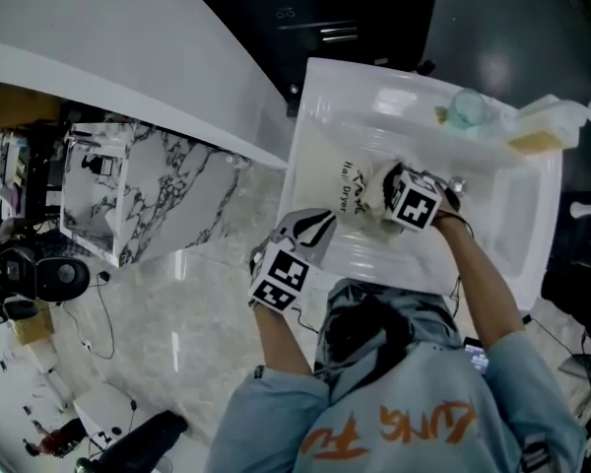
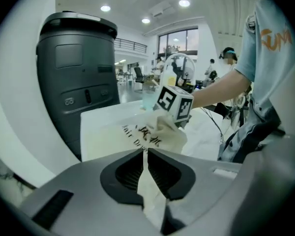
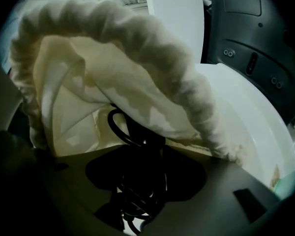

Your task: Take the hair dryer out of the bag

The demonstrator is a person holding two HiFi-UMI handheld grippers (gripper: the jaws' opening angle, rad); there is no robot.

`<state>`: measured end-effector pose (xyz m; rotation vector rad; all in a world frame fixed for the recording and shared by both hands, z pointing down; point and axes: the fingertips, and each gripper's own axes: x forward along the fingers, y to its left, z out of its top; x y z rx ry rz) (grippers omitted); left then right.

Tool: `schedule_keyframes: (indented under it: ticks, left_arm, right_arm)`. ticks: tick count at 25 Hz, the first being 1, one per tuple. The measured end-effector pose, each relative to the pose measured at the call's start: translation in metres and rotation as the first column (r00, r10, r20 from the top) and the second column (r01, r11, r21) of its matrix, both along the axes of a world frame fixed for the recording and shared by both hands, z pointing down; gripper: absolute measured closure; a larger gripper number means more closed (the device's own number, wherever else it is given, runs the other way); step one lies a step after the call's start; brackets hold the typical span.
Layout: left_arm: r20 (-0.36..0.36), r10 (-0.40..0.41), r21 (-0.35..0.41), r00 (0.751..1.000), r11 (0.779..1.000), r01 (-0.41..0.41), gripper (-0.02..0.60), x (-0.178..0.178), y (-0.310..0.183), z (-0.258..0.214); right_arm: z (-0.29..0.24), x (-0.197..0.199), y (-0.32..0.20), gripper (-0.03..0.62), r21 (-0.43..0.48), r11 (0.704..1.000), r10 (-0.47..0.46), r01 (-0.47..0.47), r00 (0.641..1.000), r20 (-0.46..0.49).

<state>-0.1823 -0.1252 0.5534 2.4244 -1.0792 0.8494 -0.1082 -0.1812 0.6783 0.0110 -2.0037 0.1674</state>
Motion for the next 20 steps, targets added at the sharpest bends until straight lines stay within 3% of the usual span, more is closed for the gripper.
schedule_keyframes:
  ticks: [3, 5, 8, 11, 17, 20]
  left_arm:
    - [0.046, -0.135, -0.016, 0.99, 0.991, 0.136, 0.521, -0.042, 0.004, 0.007]
    - [0.115, -0.173, -0.043, 0.978, 0.983, 0.179, 0.499, -0.061, 0.011, 0.02]
    - [0.197, -0.186, -0.109, 0.963, 0.972, 0.21, 0.454, -0.075, 0.026, 0.043]
    - [0.248, -0.194, -0.148, 0.949, 0.961, 0.235, 0.451, -0.08, 0.036, 0.061]
    - [0.379, -0.175, -0.128, 0.909, 0.963, 0.239, 0.453, -0.083, 0.035, 0.077]
    - [0.395, -0.173, -0.114, 0.902, 0.965, 0.235, 0.466, -0.08, 0.03, 0.079]
  right_arm:
    - [-0.002, -0.001, 0.005, 0.388, -0.031, 0.999, 0.028, -0.028, 1.0, 0.0]
    - [-0.003, -0.001, 0.007, 0.391, -0.06, 0.997, 0.047, -0.046, 0.999, 0.008]
    - [-0.012, -0.002, 0.007, 0.399, -0.076, 0.995, 0.071, -0.068, 0.997, 0.035]
    - [-0.016, -0.002, 0.009, 0.414, -0.058, 0.996, 0.073, -0.07, 0.996, 0.047]
    - [-0.023, 0.0, 0.015, 0.425, -0.069, 0.995, 0.082, -0.078, 0.995, 0.059]
    - [-0.026, 0.002, 0.012, 0.425, -0.05, 0.994, 0.102, -0.098, 0.99, 0.093]
